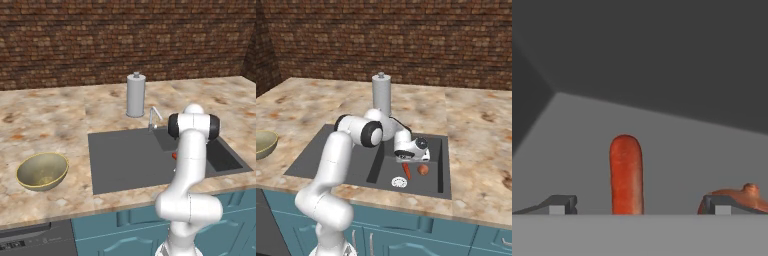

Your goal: Remove the carrot and onion from the sink. Then move the bowl and cup from the counter to the sink for washing.

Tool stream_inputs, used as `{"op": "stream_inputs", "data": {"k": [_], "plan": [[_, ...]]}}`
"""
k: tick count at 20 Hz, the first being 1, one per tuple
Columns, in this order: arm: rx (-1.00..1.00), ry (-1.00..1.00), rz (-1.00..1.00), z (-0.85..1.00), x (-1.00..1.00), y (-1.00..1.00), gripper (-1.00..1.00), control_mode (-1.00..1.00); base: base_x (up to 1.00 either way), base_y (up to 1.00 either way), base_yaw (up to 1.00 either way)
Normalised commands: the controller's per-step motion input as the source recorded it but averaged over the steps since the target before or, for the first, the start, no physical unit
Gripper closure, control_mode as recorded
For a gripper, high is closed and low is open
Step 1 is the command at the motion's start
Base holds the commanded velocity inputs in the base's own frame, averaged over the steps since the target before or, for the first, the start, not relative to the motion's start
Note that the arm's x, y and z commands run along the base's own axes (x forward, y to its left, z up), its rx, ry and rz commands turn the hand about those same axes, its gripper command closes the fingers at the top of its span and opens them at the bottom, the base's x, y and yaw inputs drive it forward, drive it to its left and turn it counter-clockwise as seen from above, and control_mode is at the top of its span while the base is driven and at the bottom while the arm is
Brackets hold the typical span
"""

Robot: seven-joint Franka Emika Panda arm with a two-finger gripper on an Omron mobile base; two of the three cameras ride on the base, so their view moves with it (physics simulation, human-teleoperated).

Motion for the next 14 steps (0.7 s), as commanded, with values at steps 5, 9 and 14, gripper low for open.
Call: {"op": "stream_inputs", "data": {"k": [5, 9, 14], "plan": [[0.00, -0.01, 0.00, -0.23, 0.09, 0.13, -1.00, -1.00, 0.00, 0.00, 0.00], [0.00, -0.01, 0.00, -0.25, 0.14, 0.20, -1.00, -1.00, 0.00, 0.00, 0.00], [0.00, 0.00, 0.00, -0.20, 0.14, 0.13, -1.00, -1.00, 0.00, 0.00, 0.00]]}}
